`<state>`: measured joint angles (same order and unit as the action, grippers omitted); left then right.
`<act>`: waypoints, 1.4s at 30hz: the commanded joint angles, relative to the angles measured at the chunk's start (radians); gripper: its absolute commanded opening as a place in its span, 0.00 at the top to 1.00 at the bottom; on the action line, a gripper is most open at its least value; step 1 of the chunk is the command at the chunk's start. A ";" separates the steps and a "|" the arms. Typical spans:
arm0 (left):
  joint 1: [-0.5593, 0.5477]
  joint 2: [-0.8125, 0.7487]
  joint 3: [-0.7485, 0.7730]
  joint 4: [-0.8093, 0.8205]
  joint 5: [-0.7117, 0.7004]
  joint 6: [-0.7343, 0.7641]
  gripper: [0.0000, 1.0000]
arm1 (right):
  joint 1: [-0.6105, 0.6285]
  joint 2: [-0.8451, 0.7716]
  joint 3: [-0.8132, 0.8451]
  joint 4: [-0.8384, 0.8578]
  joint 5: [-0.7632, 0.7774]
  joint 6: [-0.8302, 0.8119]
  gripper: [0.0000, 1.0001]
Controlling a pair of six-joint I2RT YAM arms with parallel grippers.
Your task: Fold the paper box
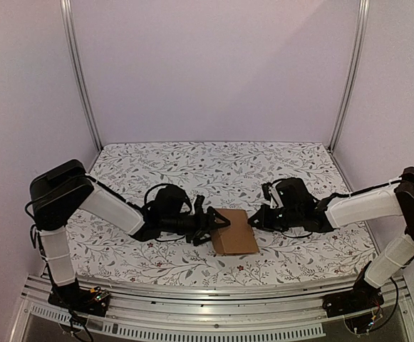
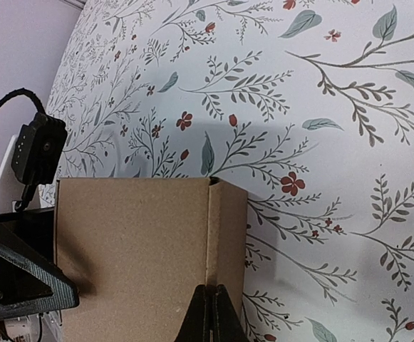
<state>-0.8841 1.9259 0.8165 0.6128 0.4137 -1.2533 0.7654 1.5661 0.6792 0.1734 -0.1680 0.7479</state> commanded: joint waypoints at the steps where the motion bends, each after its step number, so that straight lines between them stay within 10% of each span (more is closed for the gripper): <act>1: 0.011 0.016 -0.018 0.086 0.023 -0.023 0.19 | 0.001 0.011 -0.035 -0.095 -0.001 0.001 1.00; 14: 0.011 0.011 -0.027 0.114 0.029 -0.022 0.37 | 0.000 0.007 -0.025 -0.095 -0.005 -0.005 0.98; 32: 0.084 -0.058 -0.071 0.178 0.230 -0.065 0.66 | -0.005 -0.207 0.110 -0.173 -0.104 -0.310 0.04; 42: 0.217 -0.147 -0.215 0.476 0.429 -0.282 0.82 | 0.002 -0.324 0.162 -0.206 -0.159 -0.720 0.01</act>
<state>-0.7174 1.8339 0.6502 0.9092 0.7387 -1.4269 0.7612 1.2831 0.8005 -0.0029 -0.2947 0.2489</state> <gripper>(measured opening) 0.635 0.989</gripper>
